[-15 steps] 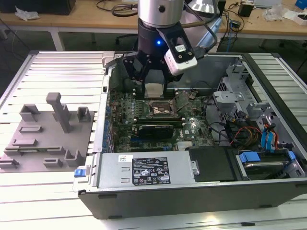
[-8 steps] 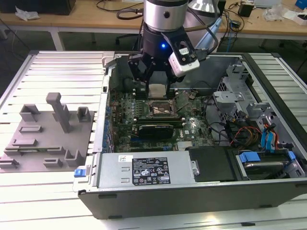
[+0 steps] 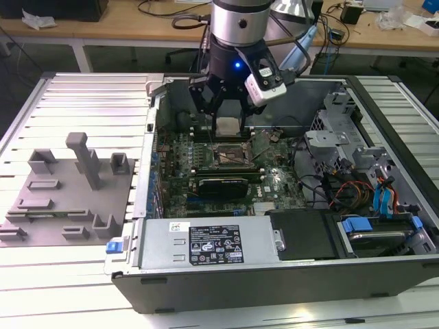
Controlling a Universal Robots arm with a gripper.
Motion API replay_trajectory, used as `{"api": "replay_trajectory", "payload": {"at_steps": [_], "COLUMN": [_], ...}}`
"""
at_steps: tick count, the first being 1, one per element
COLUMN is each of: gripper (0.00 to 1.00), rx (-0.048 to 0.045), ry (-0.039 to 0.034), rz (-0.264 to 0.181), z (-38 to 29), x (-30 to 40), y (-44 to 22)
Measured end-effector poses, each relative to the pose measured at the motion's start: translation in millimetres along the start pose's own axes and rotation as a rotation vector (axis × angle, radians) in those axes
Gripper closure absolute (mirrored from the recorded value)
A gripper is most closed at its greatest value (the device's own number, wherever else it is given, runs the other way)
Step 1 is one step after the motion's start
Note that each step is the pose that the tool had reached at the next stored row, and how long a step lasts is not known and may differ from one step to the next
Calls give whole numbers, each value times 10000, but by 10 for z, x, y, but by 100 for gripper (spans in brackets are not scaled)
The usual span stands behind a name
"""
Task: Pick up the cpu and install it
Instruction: 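Pick up the cpu and move it towards the insertion slot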
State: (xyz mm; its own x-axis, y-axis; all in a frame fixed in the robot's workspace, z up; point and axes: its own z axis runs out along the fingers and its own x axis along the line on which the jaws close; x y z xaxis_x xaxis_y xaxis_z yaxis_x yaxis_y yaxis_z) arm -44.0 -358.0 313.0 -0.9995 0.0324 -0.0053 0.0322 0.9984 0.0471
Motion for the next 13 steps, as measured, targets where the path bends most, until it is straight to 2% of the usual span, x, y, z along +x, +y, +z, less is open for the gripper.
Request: {"api": "replay_trajectory", "payload": {"at_steps": [6, 8, 13], "gripper": [45, 45, 45], "rx": [-1, -1, -2], "ry": [23, 27, 26], "rz": [-470, -559, -529], "z": [107, 123, 166], "x": [-13, -23, -77], "y": [58, 90, 123]}}
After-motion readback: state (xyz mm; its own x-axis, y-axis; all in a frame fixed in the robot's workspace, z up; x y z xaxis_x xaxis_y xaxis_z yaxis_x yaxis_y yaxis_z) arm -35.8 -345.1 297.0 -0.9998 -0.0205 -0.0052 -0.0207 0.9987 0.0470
